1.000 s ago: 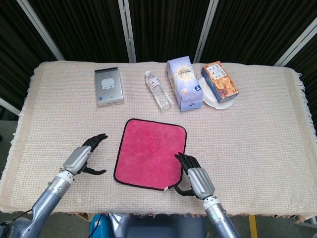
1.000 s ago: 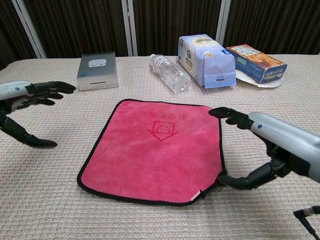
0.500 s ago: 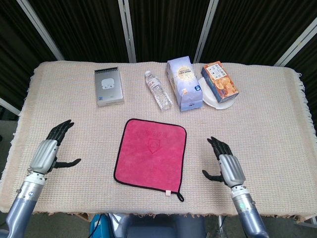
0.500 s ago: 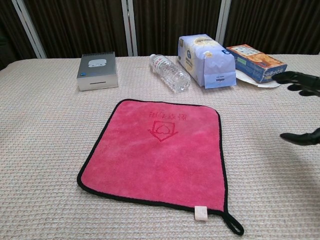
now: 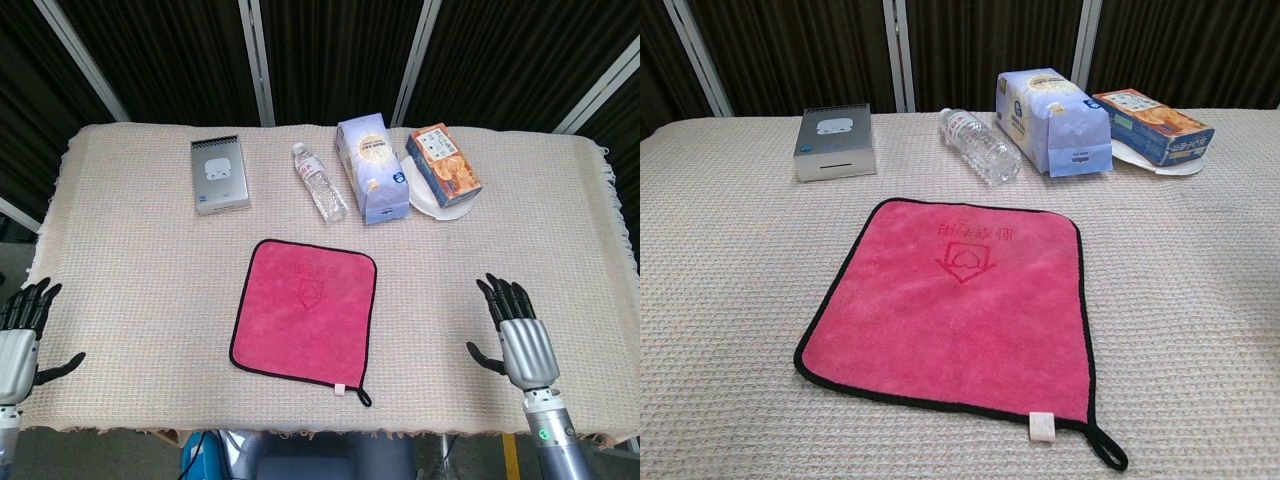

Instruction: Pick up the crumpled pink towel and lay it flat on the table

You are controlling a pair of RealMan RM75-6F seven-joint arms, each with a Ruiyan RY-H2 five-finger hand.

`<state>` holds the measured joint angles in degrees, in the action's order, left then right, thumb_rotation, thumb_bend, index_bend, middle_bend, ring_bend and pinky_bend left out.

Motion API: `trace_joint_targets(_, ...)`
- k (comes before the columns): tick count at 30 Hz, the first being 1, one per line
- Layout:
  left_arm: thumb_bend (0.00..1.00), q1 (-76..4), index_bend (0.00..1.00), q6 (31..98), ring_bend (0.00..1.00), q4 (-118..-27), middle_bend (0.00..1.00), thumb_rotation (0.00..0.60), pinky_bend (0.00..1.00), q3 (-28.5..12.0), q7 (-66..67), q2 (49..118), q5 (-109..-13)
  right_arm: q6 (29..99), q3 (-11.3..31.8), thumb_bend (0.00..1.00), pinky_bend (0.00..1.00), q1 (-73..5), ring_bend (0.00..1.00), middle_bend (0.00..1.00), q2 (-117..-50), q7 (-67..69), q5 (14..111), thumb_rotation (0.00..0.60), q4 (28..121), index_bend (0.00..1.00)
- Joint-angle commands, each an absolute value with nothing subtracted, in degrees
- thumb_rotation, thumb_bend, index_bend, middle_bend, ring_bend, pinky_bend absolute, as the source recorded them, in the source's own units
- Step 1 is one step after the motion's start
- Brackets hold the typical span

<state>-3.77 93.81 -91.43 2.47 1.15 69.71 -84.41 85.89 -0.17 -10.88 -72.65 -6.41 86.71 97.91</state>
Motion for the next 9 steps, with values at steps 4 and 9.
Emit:
trace_joint_targets(4,0.03,-0.1,0.01,97.0,0.00,-87.2,0.00,0.600,0.00,2.8,-3.0,70.4,-84.5,88.5,-2.0,0.25,0.00,-7.4,0.00,0.00,-71.6,-5.6,88.3,0.600,97.6,0.00)
trace_joint_targets(9,0.03,0.5,0.01,97.3,0.00,-84.6,0.00,0.600,0.00,1.3,-3.9,70.8,-83.8,87.5,-1.5,0.26,0.00,-6.9,0.00,0.00,-71.3,-4.7,87.1,0.600,96.9,0.00)
